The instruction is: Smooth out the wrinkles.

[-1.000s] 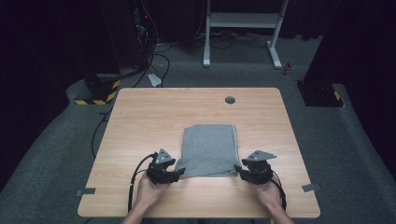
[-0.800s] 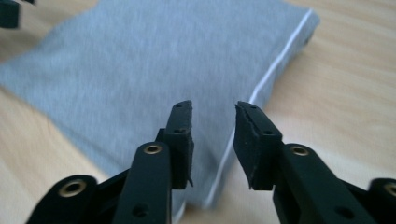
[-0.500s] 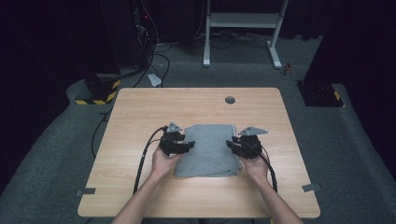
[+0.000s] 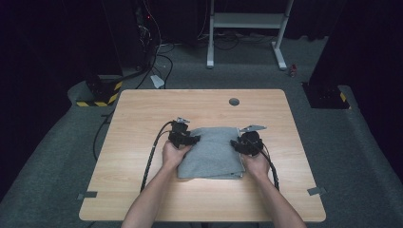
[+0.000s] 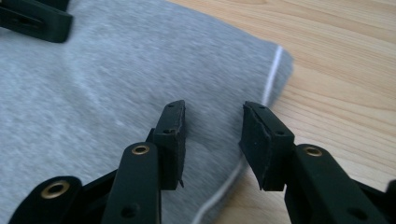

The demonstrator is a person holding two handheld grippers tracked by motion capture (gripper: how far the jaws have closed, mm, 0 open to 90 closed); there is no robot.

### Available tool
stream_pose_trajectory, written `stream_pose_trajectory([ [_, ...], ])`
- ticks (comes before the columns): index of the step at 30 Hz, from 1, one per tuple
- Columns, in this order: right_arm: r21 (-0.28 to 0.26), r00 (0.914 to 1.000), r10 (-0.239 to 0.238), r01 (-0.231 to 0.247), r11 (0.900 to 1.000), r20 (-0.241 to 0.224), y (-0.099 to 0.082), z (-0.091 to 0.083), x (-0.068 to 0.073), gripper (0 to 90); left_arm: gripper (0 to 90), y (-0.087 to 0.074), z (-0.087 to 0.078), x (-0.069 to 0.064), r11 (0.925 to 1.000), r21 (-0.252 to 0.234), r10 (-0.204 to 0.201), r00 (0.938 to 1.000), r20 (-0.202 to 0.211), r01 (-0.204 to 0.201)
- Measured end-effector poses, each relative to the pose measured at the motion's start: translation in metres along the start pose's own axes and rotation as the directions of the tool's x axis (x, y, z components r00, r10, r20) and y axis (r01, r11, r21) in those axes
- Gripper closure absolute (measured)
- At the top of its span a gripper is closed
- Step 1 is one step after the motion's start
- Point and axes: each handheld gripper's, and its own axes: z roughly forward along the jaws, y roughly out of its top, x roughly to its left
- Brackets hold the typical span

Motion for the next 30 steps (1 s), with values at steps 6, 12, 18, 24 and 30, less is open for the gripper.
stream_pose_trajectory([
  [6,-0.031,0.9997,0.023,-0.023,0.9993,0.011,-0.006,-0.019,-0.006,54.1,41.5,-0.003,-0.033,-0.007,0.996,-0.056,0.068,0.9973,-0.027,-0.07],
  [12,-0.082,0.9979,-0.043,0.039,0.9959,-0.049,-0.022,-0.044,0.012,52.4,40.0,-0.024,-0.067,-0.033,0.9835,-0.117,0.145,0.9879,0.056,-0.138],
  [18,-0.06,0.9844,-0.136,0.13,0.9897,-0.112,-0.043,-0.053,0.034,49.8,40.1,-0.06,-0.07,-0.06,0.978,-0.082,0.199,0.9756,0.092,-0.192],
  [24,0.006,0.9778,-0.186,0.187,0.9823,-0.098,-0.058,-0.04,0.047,47.8,41.7,-0.078,-0.057,-0.07,0.9699,-0.036,0.242,0.9695,0.038,-0.241],
  [30,0.001,0.9827,-0.168,0.169,0.9856,-0.078,-0.049,-0.026,0.05,48.0,42.7,-0.07,-0.042,-0.062,0.975,-0.046,0.217,0.9761,-0.014,-0.217],
])
